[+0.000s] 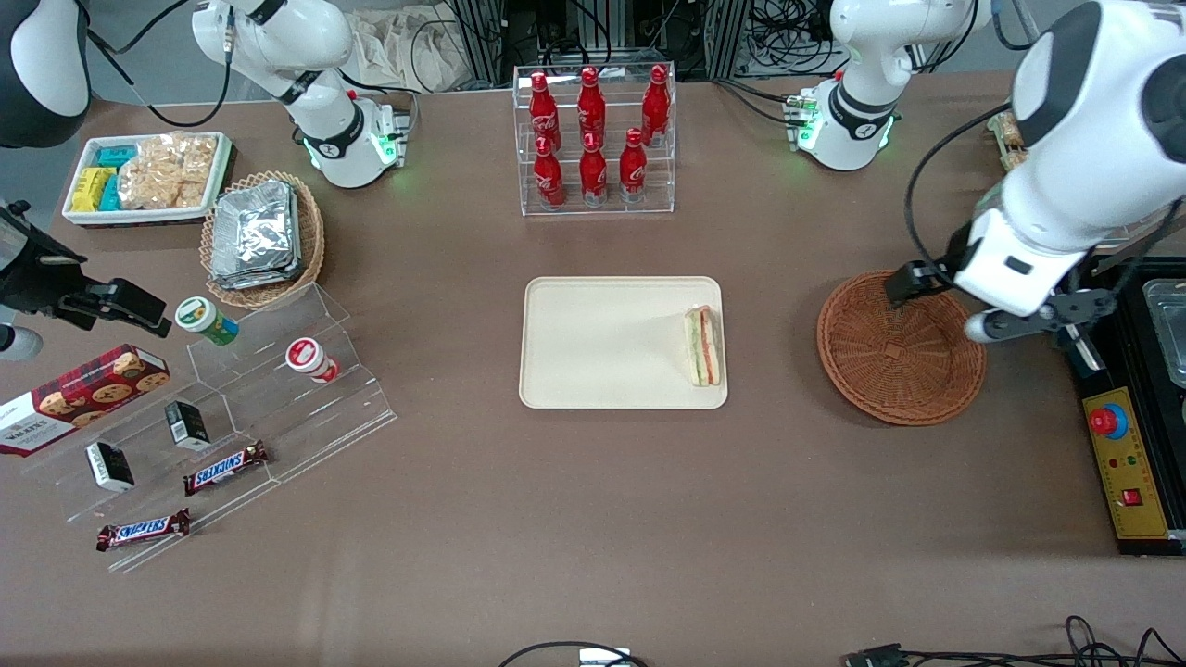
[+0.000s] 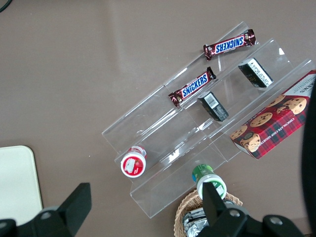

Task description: Place sandwich from basket to tray

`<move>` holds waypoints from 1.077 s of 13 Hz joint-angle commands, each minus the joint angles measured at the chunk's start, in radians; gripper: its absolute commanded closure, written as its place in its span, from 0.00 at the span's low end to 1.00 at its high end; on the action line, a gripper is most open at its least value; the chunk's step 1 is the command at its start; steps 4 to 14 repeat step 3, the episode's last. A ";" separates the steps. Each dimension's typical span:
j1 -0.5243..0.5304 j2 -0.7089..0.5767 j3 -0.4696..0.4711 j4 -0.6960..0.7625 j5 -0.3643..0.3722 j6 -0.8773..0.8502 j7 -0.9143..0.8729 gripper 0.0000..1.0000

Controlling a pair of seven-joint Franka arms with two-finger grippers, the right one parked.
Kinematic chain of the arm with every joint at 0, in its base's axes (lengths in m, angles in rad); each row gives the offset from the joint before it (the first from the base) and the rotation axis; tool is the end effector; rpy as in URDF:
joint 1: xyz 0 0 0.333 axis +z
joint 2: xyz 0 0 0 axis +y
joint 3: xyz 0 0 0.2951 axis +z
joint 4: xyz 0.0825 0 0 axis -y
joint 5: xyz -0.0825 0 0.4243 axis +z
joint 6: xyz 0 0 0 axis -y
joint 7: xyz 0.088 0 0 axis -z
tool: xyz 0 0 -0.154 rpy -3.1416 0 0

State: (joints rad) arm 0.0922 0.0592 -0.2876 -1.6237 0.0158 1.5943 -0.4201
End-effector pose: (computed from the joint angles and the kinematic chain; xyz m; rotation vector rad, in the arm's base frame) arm 0.5939 -0.1120 0.4975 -3.0944 -0.3471 0.1284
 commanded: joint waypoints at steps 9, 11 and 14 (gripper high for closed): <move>0.041 -0.033 -0.007 0.027 -0.005 -0.027 0.011 0.00; 0.041 -0.033 -0.007 0.027 -0.005 -0.027 0.011 0.00; 0.041 -0.033 -0.007 0.027 -0.005 -0.027 0.011 0.00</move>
